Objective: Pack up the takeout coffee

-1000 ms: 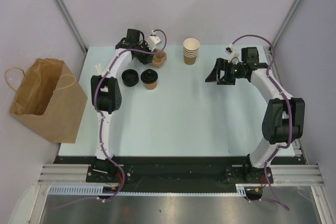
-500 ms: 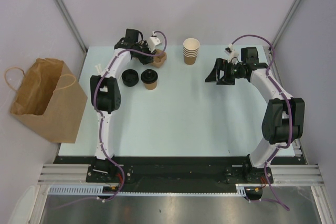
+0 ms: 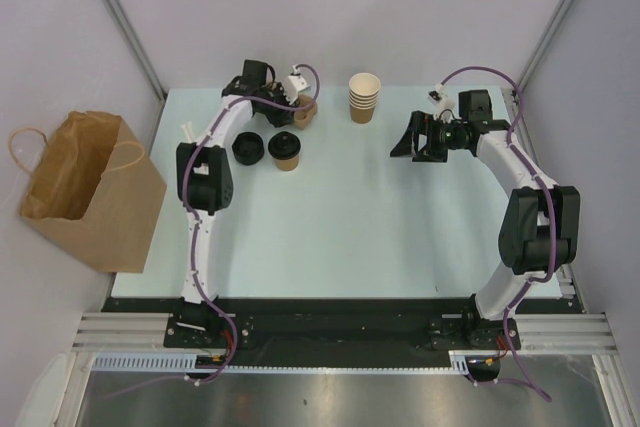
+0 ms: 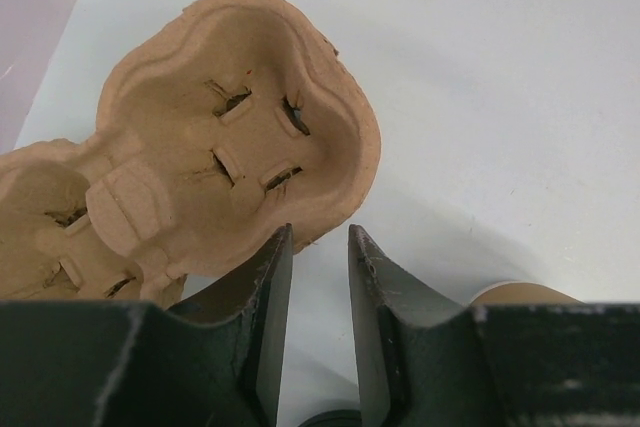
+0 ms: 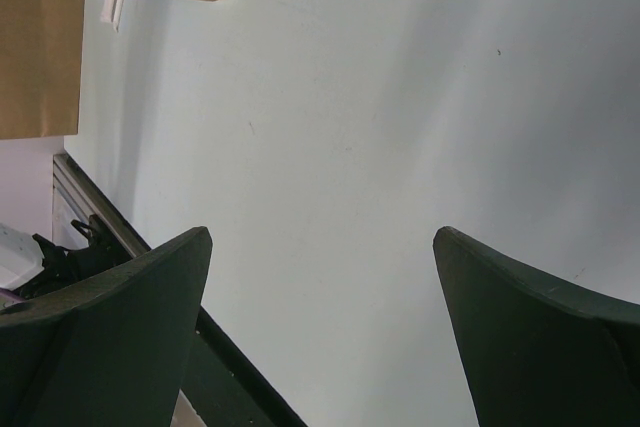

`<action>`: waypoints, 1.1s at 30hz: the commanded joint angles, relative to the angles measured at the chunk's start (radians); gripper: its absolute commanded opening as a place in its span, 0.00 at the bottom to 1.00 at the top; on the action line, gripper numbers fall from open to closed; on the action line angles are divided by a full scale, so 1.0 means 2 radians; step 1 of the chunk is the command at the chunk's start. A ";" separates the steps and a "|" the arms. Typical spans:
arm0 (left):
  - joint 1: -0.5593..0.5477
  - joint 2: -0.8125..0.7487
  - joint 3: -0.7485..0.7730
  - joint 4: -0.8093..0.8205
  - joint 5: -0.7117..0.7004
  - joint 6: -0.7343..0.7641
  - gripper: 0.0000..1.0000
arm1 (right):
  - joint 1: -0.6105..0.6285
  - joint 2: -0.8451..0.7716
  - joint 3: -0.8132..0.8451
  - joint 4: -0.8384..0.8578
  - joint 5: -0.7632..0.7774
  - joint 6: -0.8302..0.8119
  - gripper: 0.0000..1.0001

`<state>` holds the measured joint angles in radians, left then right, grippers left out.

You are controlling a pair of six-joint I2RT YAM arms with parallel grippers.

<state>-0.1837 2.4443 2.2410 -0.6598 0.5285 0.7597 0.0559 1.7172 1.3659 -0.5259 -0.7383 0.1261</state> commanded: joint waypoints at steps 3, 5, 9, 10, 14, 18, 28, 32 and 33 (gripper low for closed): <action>-0.006 0.012 0.033 0.021 0.014 0.000 0.29 | -0.001 0.006 0.020 0.011 -0.001 -0.006 0.99; -0.009 0.014 0.034 0.021 0.019 0.001 0.23 | -0.001 0.005 0.021 0.011 -0.001 -0.006 0.99; -0.017 0.017 0.035 0.012 0.020 0.014 0.15 | -0.001 0.005 0.021 0.011 -0.001 -0.006 0.99; -0.018 0.017 0.035 0.007 0.019 0.018 0.15 | -0.003 0.006 0.021 0.010 -0.001 -0.007 0.99; -0.019 0.016 0.035 0.002 0.022 0.028 0.33 | -0.004 0.005 0.020 0.008 -0.002 -0.008 0.99; -0.019 0.015 0.034 -0.004 0.026 0.042 0.42 | -0.005 0.005 0.021 0.008 -0.002 -0.008 0.99; -0.019 0.026 0.037 0.002 0.022 0.049 0.22 | -0.003 0.004 0.020 0.008 0.001 -0.009 0.99; -0.020 0.023 0.039 0.002 0.020 0.048 0.09 | -0.004 0.005 0.021 0.008 0.002 -0.009 0.99; -0.020 0.023 0.038 0.003 0.020 0.049 0.07 | -0.003 0.006 0.021 0.008 0.001 -0.007 0.99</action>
<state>-0.2157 2.4767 2.2810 -0.6525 0.5358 0.8398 0.0521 1.7264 1.3659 -0.5259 -0.7380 0.1257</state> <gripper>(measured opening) 0.106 0.991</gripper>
